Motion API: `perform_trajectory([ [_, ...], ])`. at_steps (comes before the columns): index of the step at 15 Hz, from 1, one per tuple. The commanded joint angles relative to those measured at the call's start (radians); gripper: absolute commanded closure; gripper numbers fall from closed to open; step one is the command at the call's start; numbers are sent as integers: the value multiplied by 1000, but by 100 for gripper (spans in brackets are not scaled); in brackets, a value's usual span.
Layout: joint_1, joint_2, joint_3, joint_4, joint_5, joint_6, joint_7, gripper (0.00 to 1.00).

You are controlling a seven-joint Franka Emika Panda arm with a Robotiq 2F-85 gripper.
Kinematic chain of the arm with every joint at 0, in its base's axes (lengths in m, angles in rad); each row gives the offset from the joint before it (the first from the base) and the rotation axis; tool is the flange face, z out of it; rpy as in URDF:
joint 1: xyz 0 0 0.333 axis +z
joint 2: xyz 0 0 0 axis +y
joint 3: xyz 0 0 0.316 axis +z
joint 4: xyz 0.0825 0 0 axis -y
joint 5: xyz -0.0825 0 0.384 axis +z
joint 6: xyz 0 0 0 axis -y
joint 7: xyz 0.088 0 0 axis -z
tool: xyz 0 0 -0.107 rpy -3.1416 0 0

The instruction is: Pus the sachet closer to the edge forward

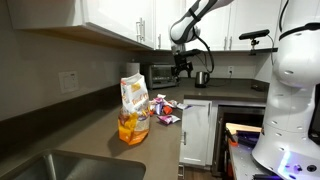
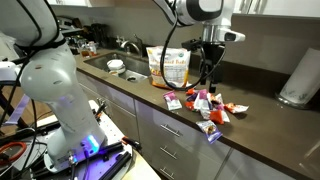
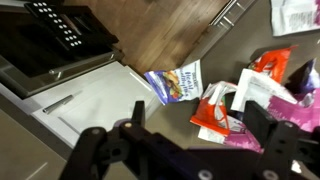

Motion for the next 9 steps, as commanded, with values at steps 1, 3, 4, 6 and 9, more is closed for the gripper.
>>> perform_trajectory([
  [1,-13,115,-30,101,-25,-27,159,0],
  [3,-10,145,-47,148,63,-109,98,0],
  [4,1,103,-48,85,11,-46,122,0],
  [6,1,131,-55,117,37,-77,120,0],
  [9,2,127,-54,109,40,-62,91,0],
])
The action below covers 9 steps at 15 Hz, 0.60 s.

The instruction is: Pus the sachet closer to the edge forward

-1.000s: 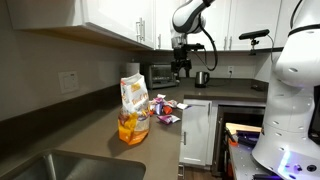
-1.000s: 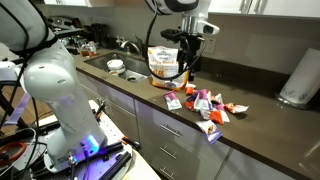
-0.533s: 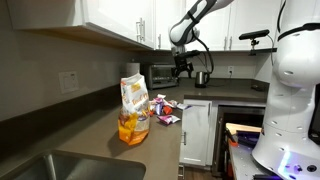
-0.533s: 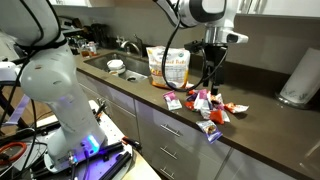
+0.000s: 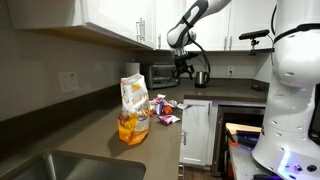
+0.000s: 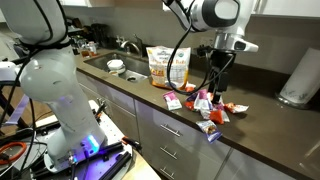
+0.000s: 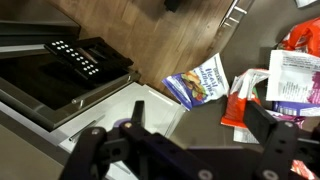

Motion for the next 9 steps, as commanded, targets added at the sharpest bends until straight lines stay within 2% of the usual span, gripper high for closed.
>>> perform_trajectory([
  [1,5,-13,-3,-30,4,29,-54,0],
  [2,7,-8,-5,-32,-1,30,-39,0],
  [3,10,2,-11,-35,-19,47,50,0],
  [9,1,49,-53,-44,-23,87,363,0],
])
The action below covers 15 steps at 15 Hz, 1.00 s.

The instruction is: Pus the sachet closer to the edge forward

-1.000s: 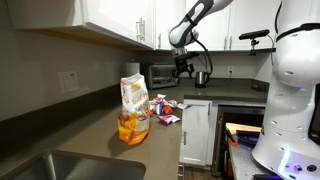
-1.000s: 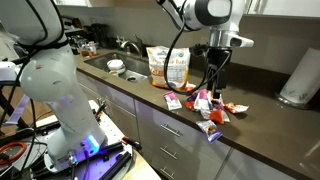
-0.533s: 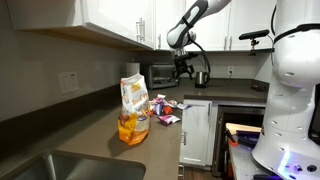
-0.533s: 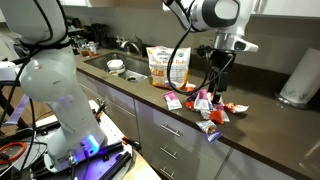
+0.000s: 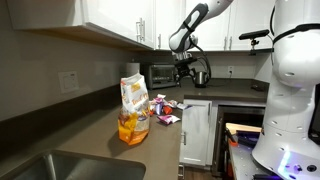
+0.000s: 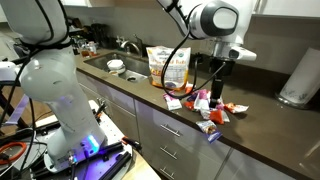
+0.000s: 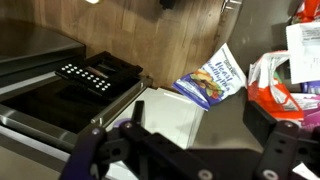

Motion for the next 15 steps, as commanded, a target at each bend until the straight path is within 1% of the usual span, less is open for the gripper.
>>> perform_trajectory([
  [1,-3,36,-32,-4,-13,22,174,0],
  [4,-13,60,-53,-6,25,21,245,0],
  [6,-19,71,-62,-7,65,17,269,0],
  [10,-33,74,-66,-14,180,26,273,0],
  [12,-40,72,-64,-13,254,22,250,0],
  [13,-37,69,-61,-16,266,24,234,0],
  [14,-27,77,-69,-1,220,0,253,0],
  [15,-26,77,-68,-1,223,0,253,0],
])
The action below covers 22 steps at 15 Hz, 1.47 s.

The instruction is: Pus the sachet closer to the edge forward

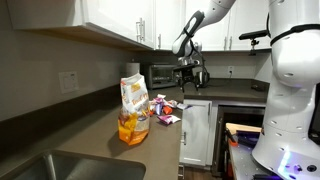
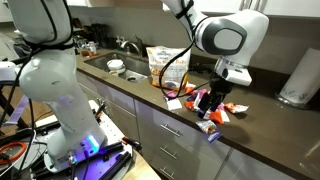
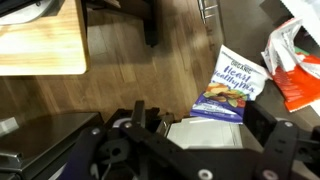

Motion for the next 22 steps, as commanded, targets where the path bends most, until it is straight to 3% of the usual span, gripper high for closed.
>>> perform_trajectory([
  [1,-3,2,3,5,0,-4,0,0],
  [3,-3,2,3,5,0,-4,0,0],
  [7,15,-78,13,-130,18,31,37,0],
  [12,-10,-153,3,-252,60,66,28,0],
  [18,-64,-220,-23,-317,215,139,-28,0],
  [22,-70,-185,-19,-335,311,203,-68,0],
])
